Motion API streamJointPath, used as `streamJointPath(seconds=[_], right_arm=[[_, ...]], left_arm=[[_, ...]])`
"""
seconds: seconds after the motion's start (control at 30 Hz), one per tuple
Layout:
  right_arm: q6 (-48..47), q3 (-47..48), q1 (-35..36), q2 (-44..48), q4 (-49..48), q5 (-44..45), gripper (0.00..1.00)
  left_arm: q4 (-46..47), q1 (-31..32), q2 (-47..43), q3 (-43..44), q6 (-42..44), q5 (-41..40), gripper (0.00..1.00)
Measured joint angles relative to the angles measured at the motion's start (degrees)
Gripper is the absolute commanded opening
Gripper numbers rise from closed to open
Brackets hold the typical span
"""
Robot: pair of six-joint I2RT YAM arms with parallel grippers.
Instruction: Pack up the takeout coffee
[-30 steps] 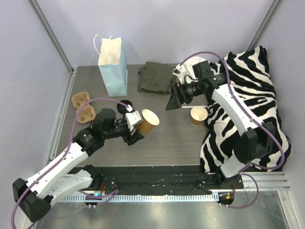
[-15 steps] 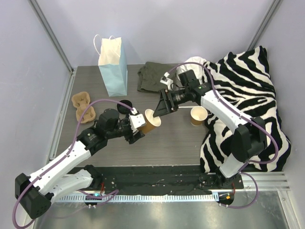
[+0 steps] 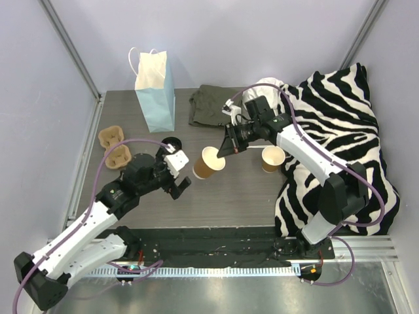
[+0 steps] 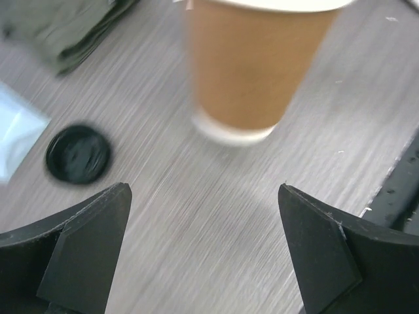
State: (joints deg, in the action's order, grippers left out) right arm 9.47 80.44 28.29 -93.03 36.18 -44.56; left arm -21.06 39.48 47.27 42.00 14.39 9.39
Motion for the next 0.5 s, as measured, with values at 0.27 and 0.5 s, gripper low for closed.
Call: streamJointPath(seconds=[0.27, 0.5], right_arm=[[-6.64, -0.44, 4.26, -0.79, 5.51, 16.55, 0.01], [-8.17, -0.26, 9.6, -6.25, 7.39, 27.69, 0.05]], left_arm=[[-12.81, -11.69, 4.48, 6.49, -4.87, -5.25, 1.0], [-21.07, -18.03, 25.0, 16.02, -2.71, -0.81, 1.0]])
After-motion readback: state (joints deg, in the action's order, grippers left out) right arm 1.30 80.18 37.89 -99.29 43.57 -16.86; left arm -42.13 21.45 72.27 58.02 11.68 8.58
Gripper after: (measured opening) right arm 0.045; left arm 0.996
